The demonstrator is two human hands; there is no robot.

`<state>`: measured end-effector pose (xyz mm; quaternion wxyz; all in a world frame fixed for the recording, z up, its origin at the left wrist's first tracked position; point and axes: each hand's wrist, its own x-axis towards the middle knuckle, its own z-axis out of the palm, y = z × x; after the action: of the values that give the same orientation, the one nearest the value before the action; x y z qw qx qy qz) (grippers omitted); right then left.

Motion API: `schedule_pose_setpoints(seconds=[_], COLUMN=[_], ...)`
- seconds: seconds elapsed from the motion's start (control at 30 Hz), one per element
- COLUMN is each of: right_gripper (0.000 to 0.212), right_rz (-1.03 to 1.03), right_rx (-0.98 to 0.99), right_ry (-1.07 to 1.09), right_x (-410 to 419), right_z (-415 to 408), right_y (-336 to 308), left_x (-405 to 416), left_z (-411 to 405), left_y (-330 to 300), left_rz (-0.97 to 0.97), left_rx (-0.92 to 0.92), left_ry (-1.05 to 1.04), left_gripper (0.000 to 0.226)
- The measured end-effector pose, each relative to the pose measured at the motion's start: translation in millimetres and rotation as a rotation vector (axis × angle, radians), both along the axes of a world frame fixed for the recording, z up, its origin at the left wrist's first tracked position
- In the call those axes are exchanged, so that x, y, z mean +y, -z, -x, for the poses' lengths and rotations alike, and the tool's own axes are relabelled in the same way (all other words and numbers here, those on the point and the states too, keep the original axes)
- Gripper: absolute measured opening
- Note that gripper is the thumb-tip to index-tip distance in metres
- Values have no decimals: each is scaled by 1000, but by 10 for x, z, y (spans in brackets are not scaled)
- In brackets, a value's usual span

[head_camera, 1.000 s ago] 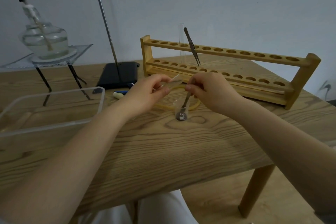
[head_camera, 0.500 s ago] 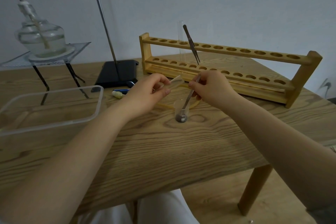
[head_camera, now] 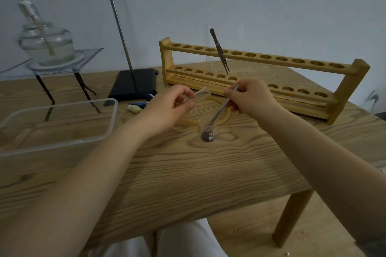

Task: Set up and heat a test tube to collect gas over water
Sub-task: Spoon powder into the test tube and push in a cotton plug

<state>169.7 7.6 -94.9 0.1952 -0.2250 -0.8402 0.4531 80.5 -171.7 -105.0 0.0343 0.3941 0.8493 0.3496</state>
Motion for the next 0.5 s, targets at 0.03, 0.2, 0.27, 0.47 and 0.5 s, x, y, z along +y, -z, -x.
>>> schedule_pose_setpoints(seconds=[0.03,0.2,0.27,0.47,0.5], right_gripper=[9,13,10,5,5], right_rz=[23,75,-24,-467,-470], right_rx=[-6,-14,20,34,34], right_ry=[1,6,-10,-157,-159], right_x=[15,36,-7,-191,-194], right_z=[-3,-3,-4,-7,-1], right_y=[-2,28,36,54,53], left_x=[-2,-9,-14,-20,-21], left_z=[-2,-9,-13,-19,-17], left_y=[-2,8,2,3,6], left_rz=[-3,-10,-14,-16,-16], left_rx=[-3,0,-5,-4,-1], left_ry=[1,4,-1,-8,-10], left_gripper=[26,25,25,23,23])
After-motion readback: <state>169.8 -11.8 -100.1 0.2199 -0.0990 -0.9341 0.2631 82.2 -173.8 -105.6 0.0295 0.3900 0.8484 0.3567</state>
